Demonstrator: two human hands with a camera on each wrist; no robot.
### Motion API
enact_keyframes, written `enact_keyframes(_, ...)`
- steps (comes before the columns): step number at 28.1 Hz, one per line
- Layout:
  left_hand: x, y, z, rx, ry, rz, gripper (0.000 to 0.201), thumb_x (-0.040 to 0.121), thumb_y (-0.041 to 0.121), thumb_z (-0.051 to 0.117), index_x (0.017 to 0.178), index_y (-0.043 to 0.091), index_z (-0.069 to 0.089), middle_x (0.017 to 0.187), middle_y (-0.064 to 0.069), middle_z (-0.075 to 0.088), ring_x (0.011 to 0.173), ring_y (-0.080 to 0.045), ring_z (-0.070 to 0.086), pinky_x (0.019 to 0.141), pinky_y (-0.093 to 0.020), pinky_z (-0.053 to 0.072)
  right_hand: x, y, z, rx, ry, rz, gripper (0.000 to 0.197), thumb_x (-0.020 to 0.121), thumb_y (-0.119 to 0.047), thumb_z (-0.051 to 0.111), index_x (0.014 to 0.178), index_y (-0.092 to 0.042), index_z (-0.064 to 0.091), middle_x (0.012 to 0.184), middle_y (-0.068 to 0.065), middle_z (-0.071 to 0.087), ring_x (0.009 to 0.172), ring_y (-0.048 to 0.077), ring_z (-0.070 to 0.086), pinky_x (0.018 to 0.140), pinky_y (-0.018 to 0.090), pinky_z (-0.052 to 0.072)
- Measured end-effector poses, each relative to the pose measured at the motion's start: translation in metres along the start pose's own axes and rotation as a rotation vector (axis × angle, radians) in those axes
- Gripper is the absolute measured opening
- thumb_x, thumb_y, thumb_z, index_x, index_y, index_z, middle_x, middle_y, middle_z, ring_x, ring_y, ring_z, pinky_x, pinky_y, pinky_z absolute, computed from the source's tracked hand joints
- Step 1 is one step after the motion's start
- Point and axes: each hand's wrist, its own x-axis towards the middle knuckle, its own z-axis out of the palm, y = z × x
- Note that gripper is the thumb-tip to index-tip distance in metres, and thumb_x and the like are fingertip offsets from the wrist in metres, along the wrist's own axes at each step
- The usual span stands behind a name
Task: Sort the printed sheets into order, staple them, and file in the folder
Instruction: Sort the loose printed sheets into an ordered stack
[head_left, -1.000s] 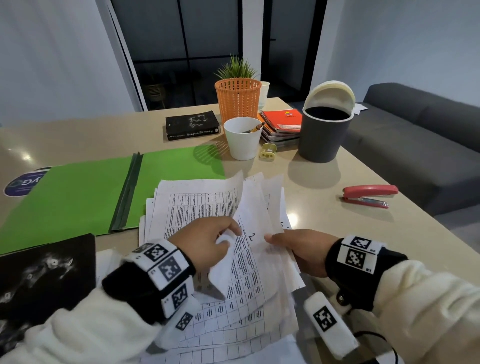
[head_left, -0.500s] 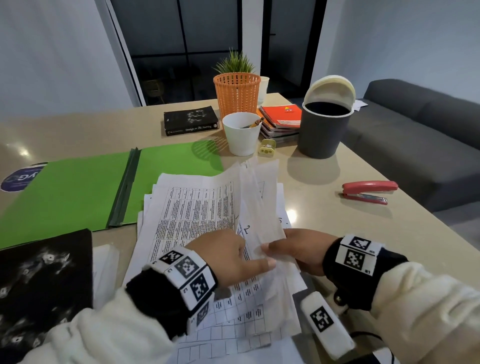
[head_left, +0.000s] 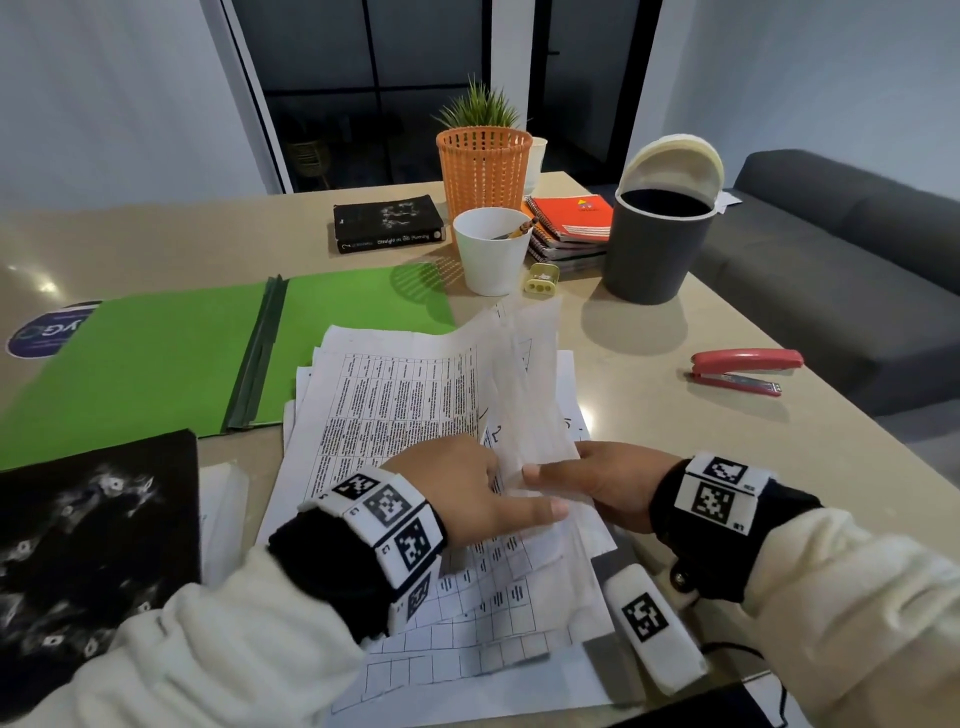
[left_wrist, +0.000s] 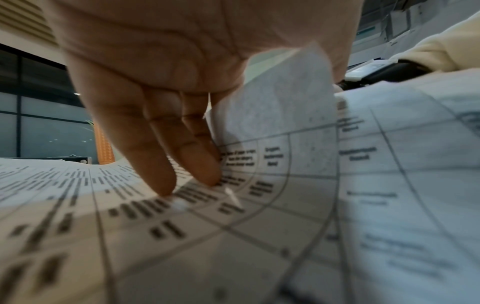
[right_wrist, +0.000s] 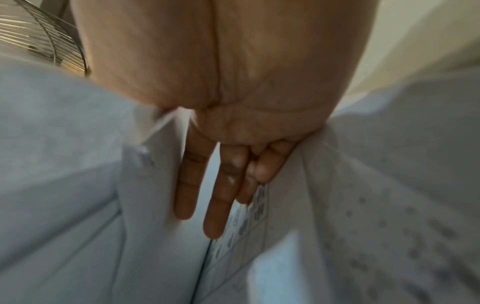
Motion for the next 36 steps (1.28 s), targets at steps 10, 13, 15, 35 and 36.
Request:
enact_keyframes(10, -0.003, 0.003, -0.002, 0.055, 0.030, -0.014, 0.060, 0.061, 0.085, 0.046, 0.056, 0.025, 0.045, 0.055, 0.008, 0.054, 0.048, -0.003, 0.048, 0.048, -0.022, 0.031, -0.001, -0.001, 0.000, -0.133, 0.041, 0.013, 0.057, 0.078, -0.048, 0.065, 0.120, -0.008, 0.062, 0.112, 0.011, 0.070, 0.105, 0.026, 0.066, 0.098, 0.037, 0.049)
enact_keyframes(13, -0.002, 0.000, -0.001, 0.019, 0.072, 0.004, 0.054, 0.072, 0.076, 0.045, 0.059, 0.023, 0.047, 0.056, 0.008, 0.053, 0.050, -0.004, 0.048, 0.049, -0.022, 0.032, 0.003, 0.003, -0.001, -0.071, 0.049, 0.024, 0.075, 0.061, -0.053, 0.075, 0.116, -0.004, 0.063, 0.111, 0.014, 0.070, 0.105, 0.030, 0.066, 0.100, 0.043, 0.047)
enact_keyframes(15, 0.000, -0.002, -0.001, -0.030, 0.119, 0.022, 0.047, 0.082, 0.062, 0.045, 0.061, 0.021, 0.050, 0.057, 0.006, 0.051, 0.054, -0.008, 0.049, 0.050, -0.023, 0.032, 0.004, 0.005, -0.002, -0.038, 0.064, 0.021, 0.074, 0.059, -0.053, 0.073, 0.114, -0.003, 0.064, 0.108, 0.014, 0.071, 0.104, 0.030, 0.066, 0.101, 0.043, 0.046)
enact_keyframes(35, 0.005, -0.008, 0.000, -0.121, 0.040, 0.121, 0.040, 0.096, 0.040, 0.039, 0.073, 0.011, 0.055, 0.075, -0.004, 0.058, 0.067, -0.019, 0.054, 0.064, -0.030, 0.043, -0.007, 0.000, -0.002, -0.176, 0.141, 0.077, 0.042, 0.089, -0.048, 0.054, 0.105, -0.012, 0.068, 0.104, 0.006, 0.073, 0.100, 0.023, 0.068, 0.101, 0.037, 0.045)
enact_keyframes(36, 0.003, -0.005, 0.000, -0.081, 0.020, 0.127, 0.042, 0.096, 0.043, 0.036, 0.072, 0.013, 0.053, 0.076, -0.004, 0.058, 0.068, -0.019, 0.055, 0.064, -0.029, 0.043, -0.008, 0.000, -0.002, -0.195, 0.137, 0.080, 0.041, 0.089, -0.048, 0.052, 0.105, -0.013, 0.067, 0.106, 0.005, 0.072, 0.101, 0.022, 0.068, 0.101, 0.036, 0.045)
